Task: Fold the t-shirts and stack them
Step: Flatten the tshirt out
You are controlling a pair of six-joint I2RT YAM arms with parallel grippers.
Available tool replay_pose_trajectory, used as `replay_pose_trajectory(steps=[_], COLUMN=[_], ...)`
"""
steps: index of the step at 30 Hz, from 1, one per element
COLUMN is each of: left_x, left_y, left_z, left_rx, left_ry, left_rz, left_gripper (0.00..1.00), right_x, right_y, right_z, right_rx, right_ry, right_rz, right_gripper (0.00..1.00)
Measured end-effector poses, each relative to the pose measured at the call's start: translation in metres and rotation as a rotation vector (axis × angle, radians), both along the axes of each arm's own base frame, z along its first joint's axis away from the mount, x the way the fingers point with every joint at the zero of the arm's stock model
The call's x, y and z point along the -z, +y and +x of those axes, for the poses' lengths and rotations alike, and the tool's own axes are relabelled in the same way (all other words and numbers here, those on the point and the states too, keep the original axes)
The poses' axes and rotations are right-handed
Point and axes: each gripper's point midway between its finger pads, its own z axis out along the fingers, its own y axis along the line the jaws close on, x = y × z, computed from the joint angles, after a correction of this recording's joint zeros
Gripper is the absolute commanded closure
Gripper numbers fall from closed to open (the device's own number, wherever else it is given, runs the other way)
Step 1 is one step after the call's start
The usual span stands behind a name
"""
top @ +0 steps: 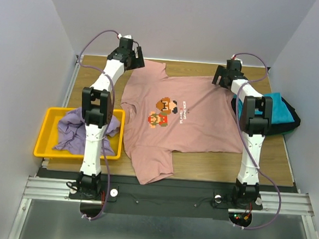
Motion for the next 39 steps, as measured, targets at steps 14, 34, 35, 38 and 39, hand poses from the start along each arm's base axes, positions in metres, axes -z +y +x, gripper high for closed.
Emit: replay_pose_trajectory(steps=[14,34,35,38,39], left_x=[-0.022,0.058,0.058,0.055,0.054], left_y=[-0.048,-0.031,-0.031,-0.030,-0.030], left_z=[-0.027,0.000,0.002,0.009,0.011], left_rx=[0.077,0.017,0.018,0.024,0.027], left_ry=[-0.010,0.078,0.072,0.048,0.040], left_rz=[-0.006,0.057,0.052,0.031,0.023], left_gripper=[0.01,0.01,0.01,0.01,0.01], right_x=[-0.001,0.001,0.001,0.000,-0.001], right_y=[-0.001,-0.002,-0.003,-0.004,-0.006], right_z=[-0.014,0.014,0.018,0.025,0.026], right_rx=[0.007,-0.030,-0.031,-0.033,-0.031], right_ry=[0.020,-0.030,-0.037,-0.053,-0.056], right_rz=[0.004,0.051,0.054,0.061,0.063], right_gripper=[0.00,0.00,0.00,0.00,0.00])
